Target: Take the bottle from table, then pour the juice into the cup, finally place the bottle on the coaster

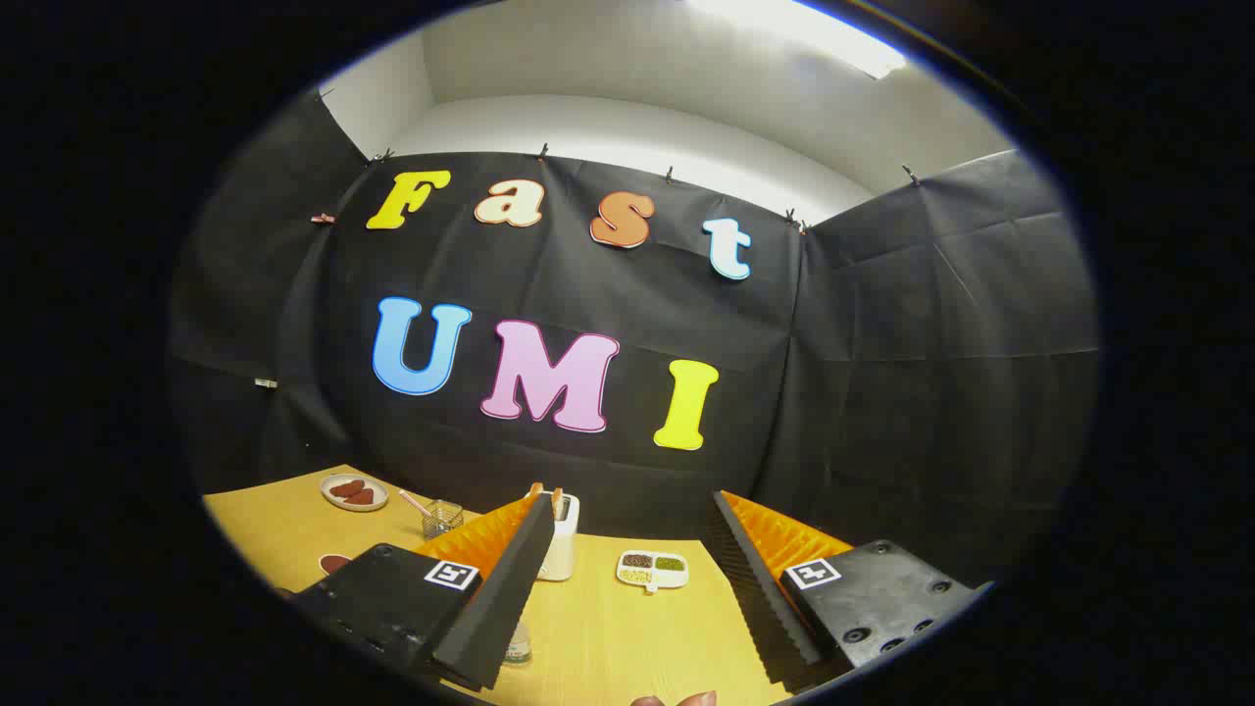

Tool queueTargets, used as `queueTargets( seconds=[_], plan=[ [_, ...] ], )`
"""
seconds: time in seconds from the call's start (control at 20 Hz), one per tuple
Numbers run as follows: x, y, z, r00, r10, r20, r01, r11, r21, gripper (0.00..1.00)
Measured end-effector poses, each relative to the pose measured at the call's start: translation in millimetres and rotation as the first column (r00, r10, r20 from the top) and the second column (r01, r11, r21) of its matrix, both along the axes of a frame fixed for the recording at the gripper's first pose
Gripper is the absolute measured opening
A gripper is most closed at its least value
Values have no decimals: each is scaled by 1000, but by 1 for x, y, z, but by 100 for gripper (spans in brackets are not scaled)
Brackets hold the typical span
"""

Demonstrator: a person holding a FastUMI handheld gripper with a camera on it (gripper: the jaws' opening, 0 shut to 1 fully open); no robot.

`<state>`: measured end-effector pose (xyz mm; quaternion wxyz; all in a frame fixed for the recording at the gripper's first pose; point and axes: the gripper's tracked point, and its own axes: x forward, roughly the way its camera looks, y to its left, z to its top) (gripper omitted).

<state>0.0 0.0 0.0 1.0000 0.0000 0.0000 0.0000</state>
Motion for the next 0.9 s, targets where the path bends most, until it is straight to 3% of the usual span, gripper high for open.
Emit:
queueTargets(
  seconds=[0.9],
  plan=[
    [16,49,-27,997,73,-19,-72,997,21,97]
  ],
)
